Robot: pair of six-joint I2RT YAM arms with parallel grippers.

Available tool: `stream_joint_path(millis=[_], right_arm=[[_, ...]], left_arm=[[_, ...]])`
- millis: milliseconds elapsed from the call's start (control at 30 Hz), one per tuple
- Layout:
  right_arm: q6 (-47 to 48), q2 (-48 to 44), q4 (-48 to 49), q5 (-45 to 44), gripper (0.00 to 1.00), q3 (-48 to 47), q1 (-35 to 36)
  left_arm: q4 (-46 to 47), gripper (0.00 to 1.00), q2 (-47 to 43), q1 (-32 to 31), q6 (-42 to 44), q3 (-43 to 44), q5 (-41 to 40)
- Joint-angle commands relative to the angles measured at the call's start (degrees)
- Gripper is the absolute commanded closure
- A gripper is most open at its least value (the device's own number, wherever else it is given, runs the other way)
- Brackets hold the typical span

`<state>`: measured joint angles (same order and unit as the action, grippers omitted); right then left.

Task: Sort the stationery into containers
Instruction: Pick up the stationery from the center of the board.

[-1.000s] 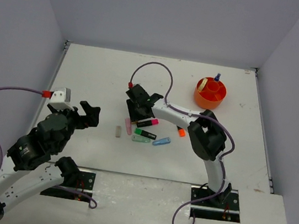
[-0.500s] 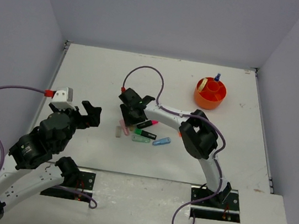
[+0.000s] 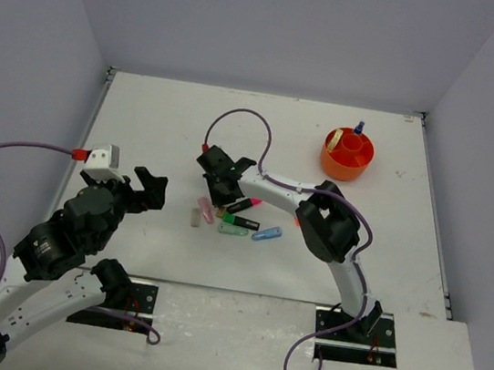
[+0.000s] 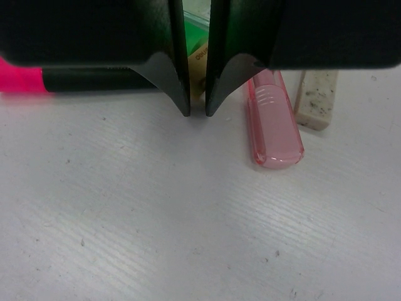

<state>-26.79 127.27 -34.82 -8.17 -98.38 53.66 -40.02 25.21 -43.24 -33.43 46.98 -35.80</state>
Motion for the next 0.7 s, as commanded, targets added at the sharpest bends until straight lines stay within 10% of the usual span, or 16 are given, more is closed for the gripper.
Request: stream_joint_path(millis=[0,200,667], right_arm=[[-1.08,-4.15,-1.13,0.29,0.83,1.75,0.75],[-1.78,-5.5,-2.32,-0.84,0.64,2.13,0.72],[-4.19,-8.35,-1.12,0.7,0.58,9.46,1.86]], left_arm=[[2.05,0.0,-0.43,0.0,0.79,-0.49,0.21],[1.99,0.0,-0.54,-0.06,0.73,-0.58,0.27],[2.14,0.0,-0.51,0.0,0.82,-0.61,0.47]])
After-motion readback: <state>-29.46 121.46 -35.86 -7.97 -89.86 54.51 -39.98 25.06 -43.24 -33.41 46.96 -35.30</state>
